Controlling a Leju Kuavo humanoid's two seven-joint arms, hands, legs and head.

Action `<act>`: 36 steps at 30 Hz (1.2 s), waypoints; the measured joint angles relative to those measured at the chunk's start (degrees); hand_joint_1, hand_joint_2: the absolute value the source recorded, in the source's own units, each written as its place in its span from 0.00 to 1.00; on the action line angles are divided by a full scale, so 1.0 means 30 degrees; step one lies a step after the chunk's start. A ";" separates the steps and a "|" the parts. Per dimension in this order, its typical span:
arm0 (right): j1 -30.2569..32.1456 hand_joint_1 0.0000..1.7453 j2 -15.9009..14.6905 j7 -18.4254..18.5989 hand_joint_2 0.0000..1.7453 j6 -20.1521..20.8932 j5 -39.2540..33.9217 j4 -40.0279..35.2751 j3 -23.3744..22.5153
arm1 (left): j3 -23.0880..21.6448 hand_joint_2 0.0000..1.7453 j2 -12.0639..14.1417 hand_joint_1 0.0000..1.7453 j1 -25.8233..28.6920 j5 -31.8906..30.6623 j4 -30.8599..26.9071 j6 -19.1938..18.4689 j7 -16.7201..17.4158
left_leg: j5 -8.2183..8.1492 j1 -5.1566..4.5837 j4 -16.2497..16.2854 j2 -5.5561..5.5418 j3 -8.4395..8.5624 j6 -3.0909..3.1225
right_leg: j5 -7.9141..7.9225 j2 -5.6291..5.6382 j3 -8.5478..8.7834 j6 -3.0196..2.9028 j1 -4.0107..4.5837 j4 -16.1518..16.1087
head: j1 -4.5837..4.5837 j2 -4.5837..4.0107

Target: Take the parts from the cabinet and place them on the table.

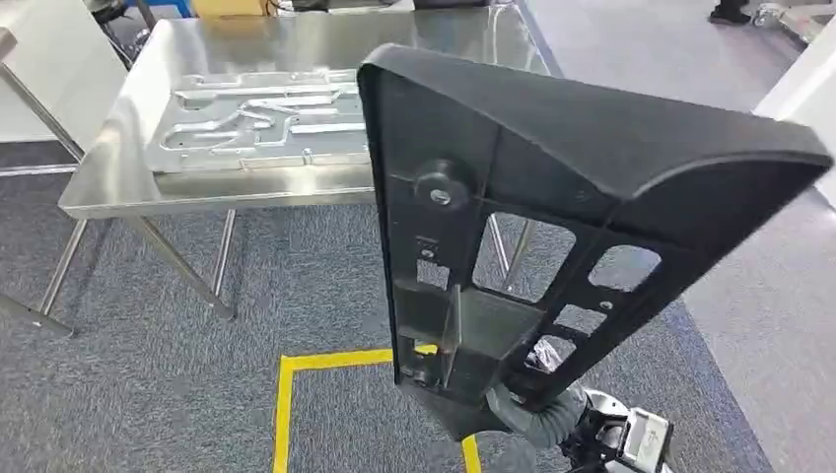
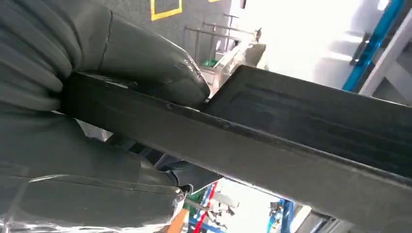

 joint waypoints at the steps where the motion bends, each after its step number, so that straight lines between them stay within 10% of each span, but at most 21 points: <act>1: 0.0002 0.99 0.0072 0.0080 1.00 -0.0044 -0.0072 -0.0132 0.0022 | 0.0000 1.00 0.0000 0.00 -0.0014 0.0022 -0.0007 0.0000 -0.0007 | -0.0059 -0.0005 -0.0012 0.0005 0.0077 0.0083 | -0.0663 0.0010 -0.0849 0.0030 -0.0002 0.1469 | 0.0000 0.0000; 3: 0.0075 0.99 0.0109 0.0160 1.00 -0.0029 -0.0241 -0.0146 0.0029 | 0.0000 1.00 0.0000 0.00 0.0001 0.0066 -0.0007 0.0000 0.0000 | -0.0275 -0.0049 -0.0007 -0.0001 0.0254 0.0171 | -0.1610 0.0008 -0.2807 0.0138 -0.0047 0.4563 | 0.0000 0.0000; 5: 0.0053 0.99 0.0109 0.0197 1.00 -0.0014 -0.0444 -0.0125 0.0022 | 0.0000 1.00 -0.0007 0.00 0.0020 0.0211 0.0000 0.0015 0.0000 | -0.0498 -0.0057 0.0003 -0.0055 0.0552 0.0134 | -0.0727 0.0001 -0.3430 0.0191 -0.0087 0.4766 | 0.0000 0.0000; 8: 0.0020 0.99 0.0109 0.0269 1.00 -0.0036 -0.0554 -0.0139 0.0014 | 0.0000 1.00 -0.0058 0.00 0.0027 0.0248 -0.0001 0.0015 0.0000 | -0.0984 -0.0054 0.0023 -0.0108 0.1235 -0.0046 | 0.2481 -0.0027 -0.1727 0.0047 -0.0113 0.0110 | 0.0000 0.0000; 14: -0.0404 0.99 0.0095 0.0313 1.00 0.0225 -0.0662 0.0152 0.0029 | 0.0000 1.00 -0.0109 0.00 -0.0074 0.0649 0.0000 0.0065 -0.0014 | -0.1519 -0.0056 0.0164 -0.0056 0.1387 -0.0739 | 0.1894 0.0045 -0.1109 -0.0583 -0.0082 -0.0862 | 0.0000 0.0000; 18: -0.0927 0.99 0.0007 0.0306 1.00 0.0364 -0.0816 0.0488 0.0044 | 0.0000 1.00 -0.0131 0.00 -0.0112 0.0816 0.0000 0.0066 -0.0066 | -0.3656 -0.0006 0.5522 0.0005 -0.1601 -0.1047 | 0.1554 -0.0081 -0.0783 -0.0851 -0.0050 -0.0896 | 0.0000 0.0000; 20: -0.0965 0.99 0.0007 0.0335 1.00 0.0394 -0.0867 0.0647 0.0066 | 0.0000 1.00 -0.0160 0.00 0.0005 0.0852 0.0000 0.0066 -0.0066 | -0.3124 0.0015 0.6263 0.0007 -0.2519 -0.1079 | 0.1342 -0.0075 -0.0529 -0.0820 -0.0049 -0.0893 | 0.0000 0.0000; 23: -0.1171 0.99 0.0007 0.0393 1.00 0.0423 -0.0918 0.0844 0.0123 | 0.0000 1.00 -0.0153 0.00 -0.0002 0.0969 0.0000 0.0095 -0.0066 | 0.0132 0.0038 0.1768 0.0018 -0.1006 -0.0930 | 0.0919 -0.0066 0.0113 -0.0679 -0.0060 -0.0894 | 0.0000 0.0000; 24: -0.1239 0.99 0.0007 0.0415 1.00 0.0415 -0.0962 0.0881 0.0124 | 0.0000 1.00 -0.0153 0.00 0.0000 0.1020 0.0007 0.0102 -0.0066 | 0.0370 0.0014 0.0737 -0.0002 -0.0552 -0.0833 | 0.0778 -0.0081 0.0193 -0.0582 -0.0061 -0.0923 | 0.0000 0.0000; 30: -0.1364 0.99 0.0044 0.0729 1.00 0.0204 -0.0808 0.0939 0.0080 | -0.0029 1.00 -0.0160 0.00 -0.0013 0.1020 0.0007 0.0058 -0.0095 | 0.0117 0.0013 0.0167 -0.0083 -0.0191 -0.0151 | 0.0375 -0.0016 0.0242 0.0041 -0.0004 -0.0578 | 0.0000 0.0000; 34: -0.1161 0.99 0.0058 0.0823 1.00 -0.0073 -0.0291 0.0969 0.0058 | -0.0211 1.00 -0.0153 0.00 -0.0056 0.1020 0.0007 0.0051 -0.0117 | -0.0172 -0.0026 0.0146 -0.0360 0.0089 0.0130 | -0.1684 -0.0010 -0.3018 0.0208 -0.0058 0.4939 | 0.0000 0.0000; 36: -0.1066 0.99 0.0058 0.0874 1.00 -0.0153 -0.0123 0.0976 0.0051 | -0.0386 1.00 -0.0153 0.00 -0.0050 0.1020 0.0007 0.0036 -0.0117 | -0.0352 -0.0028 0.0151 -0.0560 0.0355 0.0087 | -0.0635 -0.0013 -0.3351 0.0222 -0.0094 0.4673 | 0.0000 0.0000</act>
